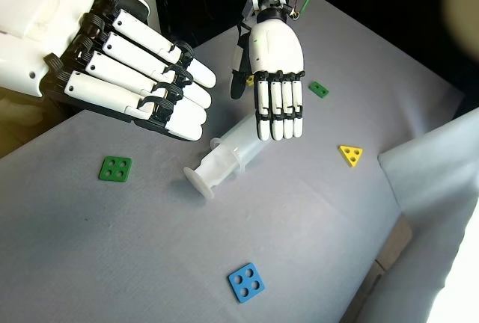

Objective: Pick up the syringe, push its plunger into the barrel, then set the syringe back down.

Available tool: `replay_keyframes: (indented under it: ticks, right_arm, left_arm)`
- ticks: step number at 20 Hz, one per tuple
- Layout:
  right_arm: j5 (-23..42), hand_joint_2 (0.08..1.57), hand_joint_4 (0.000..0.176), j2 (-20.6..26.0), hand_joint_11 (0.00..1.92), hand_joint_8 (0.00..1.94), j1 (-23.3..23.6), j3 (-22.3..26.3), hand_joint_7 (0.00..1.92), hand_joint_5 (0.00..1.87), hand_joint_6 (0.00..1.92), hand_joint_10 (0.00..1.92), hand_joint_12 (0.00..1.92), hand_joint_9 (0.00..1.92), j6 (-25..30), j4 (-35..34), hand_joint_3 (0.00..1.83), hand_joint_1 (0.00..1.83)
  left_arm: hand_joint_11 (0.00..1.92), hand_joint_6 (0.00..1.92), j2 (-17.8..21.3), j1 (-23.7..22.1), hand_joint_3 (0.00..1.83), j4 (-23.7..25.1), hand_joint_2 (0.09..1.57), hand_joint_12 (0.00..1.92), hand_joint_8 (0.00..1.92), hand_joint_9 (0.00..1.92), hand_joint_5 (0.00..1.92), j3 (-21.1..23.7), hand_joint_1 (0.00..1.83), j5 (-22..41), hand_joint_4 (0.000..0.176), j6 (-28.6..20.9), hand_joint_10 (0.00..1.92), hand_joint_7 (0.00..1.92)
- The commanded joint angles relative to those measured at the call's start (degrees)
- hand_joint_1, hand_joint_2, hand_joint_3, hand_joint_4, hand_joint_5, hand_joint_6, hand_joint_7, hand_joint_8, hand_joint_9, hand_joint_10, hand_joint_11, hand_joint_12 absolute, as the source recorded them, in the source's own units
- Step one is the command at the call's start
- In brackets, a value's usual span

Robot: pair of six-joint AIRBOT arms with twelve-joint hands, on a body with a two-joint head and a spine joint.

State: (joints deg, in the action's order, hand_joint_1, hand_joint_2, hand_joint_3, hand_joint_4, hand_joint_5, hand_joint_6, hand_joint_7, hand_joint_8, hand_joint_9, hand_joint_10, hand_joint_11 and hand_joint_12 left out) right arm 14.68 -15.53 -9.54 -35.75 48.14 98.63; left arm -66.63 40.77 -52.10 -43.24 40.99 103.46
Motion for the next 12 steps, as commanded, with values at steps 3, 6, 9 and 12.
replay_keyframes:
  ticks: [3, 6, 9, 12]
  right_arm:
    - [-0.67, 1.26, 0.0, 0.0, 0.0, 0.0, 0.81, 0.12, 0.25, 0.25, 0.0, 0.0, 0.28, 0.19, 0.14, -1.87, 0.0, 0.0]
    - [1.7, 1.26, 0.0, 0.01, 0.0, 0.0, 0.79, 0.11, 0.24, 0.23, 0.0, 0.0, 0.23, 0.19, 1.16, -1.87, 0.0, 0.0]
    - [1.72, 1.24, 0.0, 0.01, 0.0, 0.0, 0.79, 0.11, 0.22, 0.24, 0.0, 0.0, 0.15, 0.15, 2.09, -1.88, 0.0, 0.0]
    - [1.42, 1.24, 0.0, 0.01, 0.0, 0.0, 0.79, 0.11, 0.2, 0.22, 0.0, 0.0, 0.1, 0.12, 2.09, -1.88, 0.0, 0.0]
  left_arm:
    - [0.06, 0.0, -1.76, 0.16, 0.01, 1.52, 1.02, 0.04, 0.0, 0.0, 0.04, -1.06, 1.19, 3.9, 0.0, 1.87, 0.0, 0.01]
    - [0.07, 0.0, -3.59, 0.11, 0.0, 0.11, 1.01, 0.05, 0.01, 0.01, 0.05, -2.67, 1.19, 3.9, 0.0, 2.88, 0.01, 0.04]
    - [0.07, 0.01, -5.33, -0.13, 0.0, -1.56, 1.01, 0.06, 0.01, 0.03, 0.08, -4.55, 1.25, 3.9, 0.0, 3.47, 0.01, 0.06]
    - [0.1, 0.01, -7.15, -0.17, 0.0, -2.58, 1.01, 0.07, 0.01, 0.03, 0.1, -6.79, 1.23, 3.64, 0.0, 3.77, 0.01, 0.06]
